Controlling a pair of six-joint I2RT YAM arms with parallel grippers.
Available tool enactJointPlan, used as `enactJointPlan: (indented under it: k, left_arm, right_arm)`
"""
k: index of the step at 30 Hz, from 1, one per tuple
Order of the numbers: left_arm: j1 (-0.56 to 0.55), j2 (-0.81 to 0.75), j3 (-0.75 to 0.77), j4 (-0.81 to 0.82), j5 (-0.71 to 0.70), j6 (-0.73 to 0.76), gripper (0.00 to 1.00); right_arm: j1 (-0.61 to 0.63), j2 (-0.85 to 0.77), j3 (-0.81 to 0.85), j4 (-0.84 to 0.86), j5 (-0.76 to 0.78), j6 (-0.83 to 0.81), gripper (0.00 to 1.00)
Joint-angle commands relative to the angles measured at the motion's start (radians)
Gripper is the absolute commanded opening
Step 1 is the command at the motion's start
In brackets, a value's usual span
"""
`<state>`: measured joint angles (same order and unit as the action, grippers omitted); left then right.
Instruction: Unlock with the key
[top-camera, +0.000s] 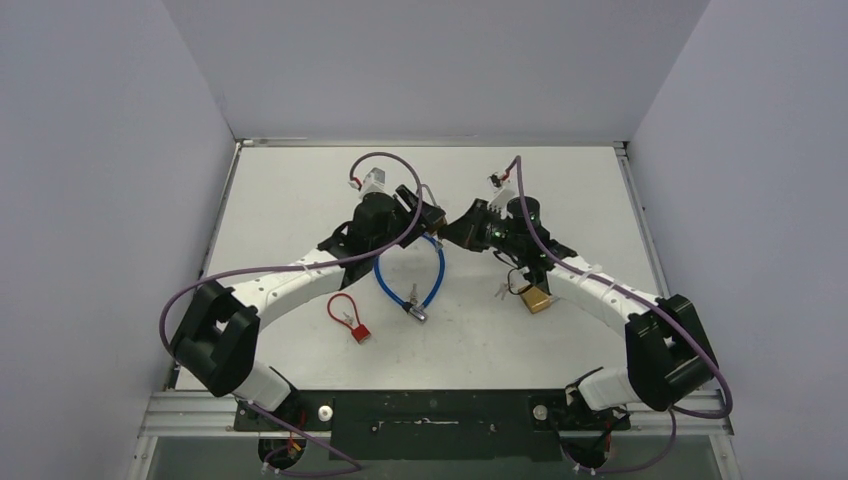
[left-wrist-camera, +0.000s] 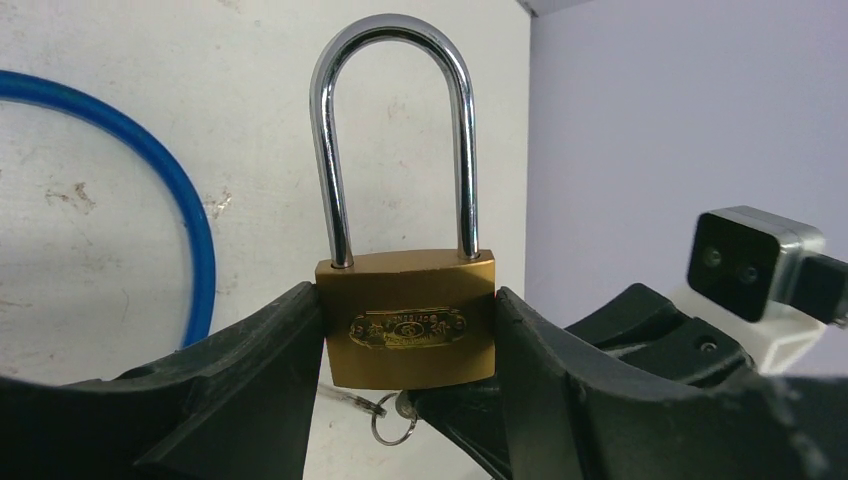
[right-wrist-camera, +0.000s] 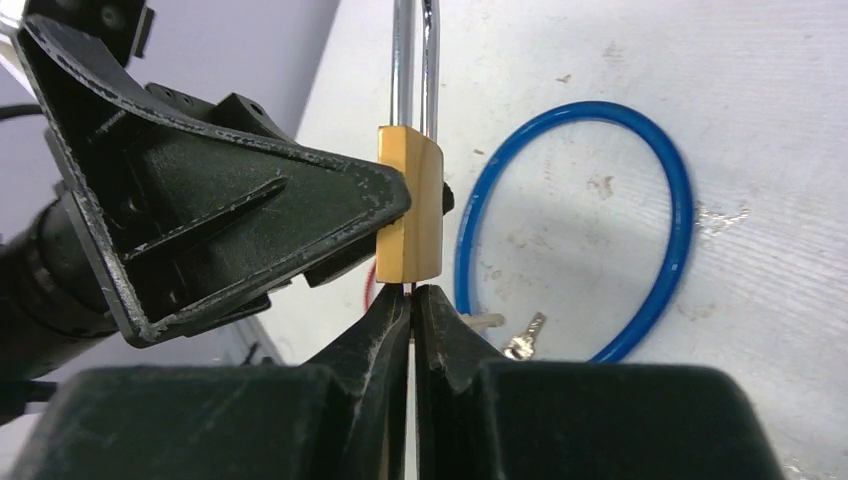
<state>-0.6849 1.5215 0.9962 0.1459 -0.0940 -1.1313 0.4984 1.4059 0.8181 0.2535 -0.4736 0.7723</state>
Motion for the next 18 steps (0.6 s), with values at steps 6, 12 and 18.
enactJointPlan:
  k: [6,12,18]
  left_arm:
    - [0.017,-0.103,-0.019,0.320,0.083,-0.128,0.00]
    - [0.026,-0.103,-0.015,0.397,0.122,-0.175,0.00]
    - [0.033,-0.119,-0.033,0.416,0.123,-0.124,0.00]
  right_arm:
    - [-0.091,-0.013,-0.106,0.517,-0.167,0.520,0.00]
    - [-0.095,0.031,-0.151,0.763,-0.186,0.740,0.00]
    - [-0.100,-0.040,-0.083,0.501,-0.185,0.486,0.13]
